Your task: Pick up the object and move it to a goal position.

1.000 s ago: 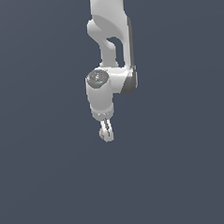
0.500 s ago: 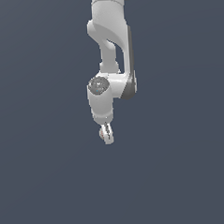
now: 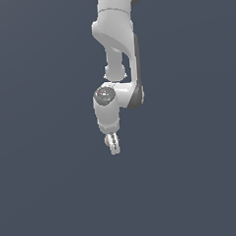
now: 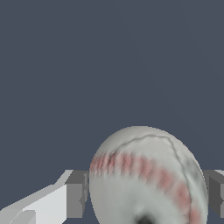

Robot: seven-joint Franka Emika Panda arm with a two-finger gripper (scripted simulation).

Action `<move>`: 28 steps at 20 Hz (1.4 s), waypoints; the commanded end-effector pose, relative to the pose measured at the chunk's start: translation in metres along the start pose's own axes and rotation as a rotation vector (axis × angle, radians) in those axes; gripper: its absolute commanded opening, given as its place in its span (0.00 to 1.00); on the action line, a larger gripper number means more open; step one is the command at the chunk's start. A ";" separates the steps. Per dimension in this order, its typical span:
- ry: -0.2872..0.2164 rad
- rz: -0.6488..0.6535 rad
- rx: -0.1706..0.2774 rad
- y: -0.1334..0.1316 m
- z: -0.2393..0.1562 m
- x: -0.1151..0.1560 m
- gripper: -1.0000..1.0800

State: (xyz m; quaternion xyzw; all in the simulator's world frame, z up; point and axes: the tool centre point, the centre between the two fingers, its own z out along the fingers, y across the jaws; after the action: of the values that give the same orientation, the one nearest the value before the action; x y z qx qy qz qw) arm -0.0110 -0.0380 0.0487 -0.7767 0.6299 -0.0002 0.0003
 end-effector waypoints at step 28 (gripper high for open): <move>0.002 0.002 -0.001 -0.031 -0.125 -0.043 0.00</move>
State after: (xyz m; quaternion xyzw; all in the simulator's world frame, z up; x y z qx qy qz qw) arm 0.0078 0.0045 0.1577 -0.7764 0.6303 0.0000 -0.0008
